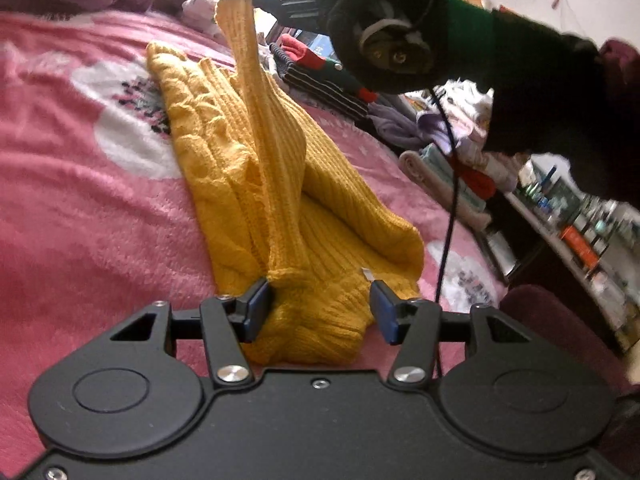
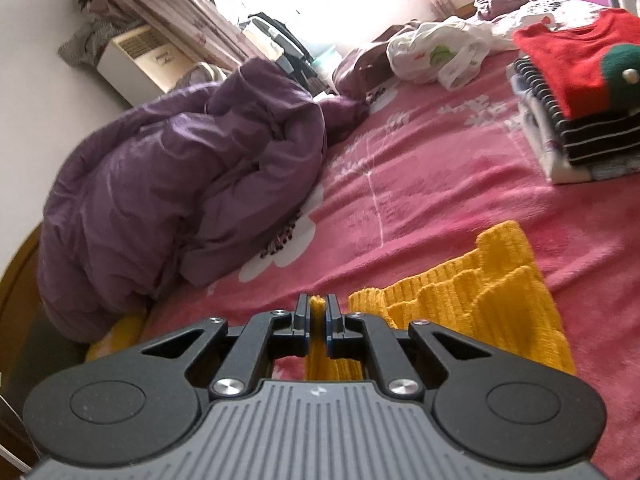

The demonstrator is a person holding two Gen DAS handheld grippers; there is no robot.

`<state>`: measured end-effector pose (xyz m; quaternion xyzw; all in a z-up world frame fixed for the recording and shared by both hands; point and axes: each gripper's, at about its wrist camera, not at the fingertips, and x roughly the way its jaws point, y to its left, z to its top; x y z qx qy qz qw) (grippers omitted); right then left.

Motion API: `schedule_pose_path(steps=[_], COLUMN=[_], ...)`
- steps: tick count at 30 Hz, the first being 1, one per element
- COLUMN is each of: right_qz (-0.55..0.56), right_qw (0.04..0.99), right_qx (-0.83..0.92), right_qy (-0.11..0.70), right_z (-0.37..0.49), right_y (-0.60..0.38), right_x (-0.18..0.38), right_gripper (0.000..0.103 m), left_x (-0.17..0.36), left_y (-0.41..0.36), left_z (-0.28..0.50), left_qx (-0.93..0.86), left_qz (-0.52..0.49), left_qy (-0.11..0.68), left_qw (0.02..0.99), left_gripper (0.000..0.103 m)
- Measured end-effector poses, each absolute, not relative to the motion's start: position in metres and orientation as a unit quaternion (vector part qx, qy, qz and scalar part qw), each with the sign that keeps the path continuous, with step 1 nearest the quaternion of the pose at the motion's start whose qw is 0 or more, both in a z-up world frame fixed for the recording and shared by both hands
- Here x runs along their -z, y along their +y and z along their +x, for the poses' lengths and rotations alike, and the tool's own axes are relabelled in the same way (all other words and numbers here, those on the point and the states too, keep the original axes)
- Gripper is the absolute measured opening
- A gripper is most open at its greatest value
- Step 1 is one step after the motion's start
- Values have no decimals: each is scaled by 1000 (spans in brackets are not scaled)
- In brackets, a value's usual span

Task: Fold clothes

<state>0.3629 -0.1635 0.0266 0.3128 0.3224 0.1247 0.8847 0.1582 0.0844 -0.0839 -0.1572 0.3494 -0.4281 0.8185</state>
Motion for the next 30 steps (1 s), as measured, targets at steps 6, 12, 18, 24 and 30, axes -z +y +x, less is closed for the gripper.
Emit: schedule_pose_path(steps=[6, 12, 18, 24, 30], right_qz=[278, 229, 238, 180, 132], right_qw=[889, 897, 901, 912, 900], right_qx=[-113, -74, -99, -136, -165], right_qy=[346, 371, 350, 343, 382], right_z=[385, 406, 410, 380, 348], right_y=[-144, -131, -133, -145, -149], right_x=[-8, 11, 9, -4, 17], right_gripper=[9, 8, 16, 28, 43], left_x=[91, 95, 96, 94, 95], left_y=[100, 107, 109, 109, 110], left_z=[169, 172, 173, 176, 175], left_qx=[431, 431, 430, 426, 423], left_qz=[-228, -260, -270, -276, -283], left_qy=[369, 379, 385, 386, 386], left_qw=[791, 777, 771, 770, 769], left_gripper=[54, 54, 56, 56, 56])
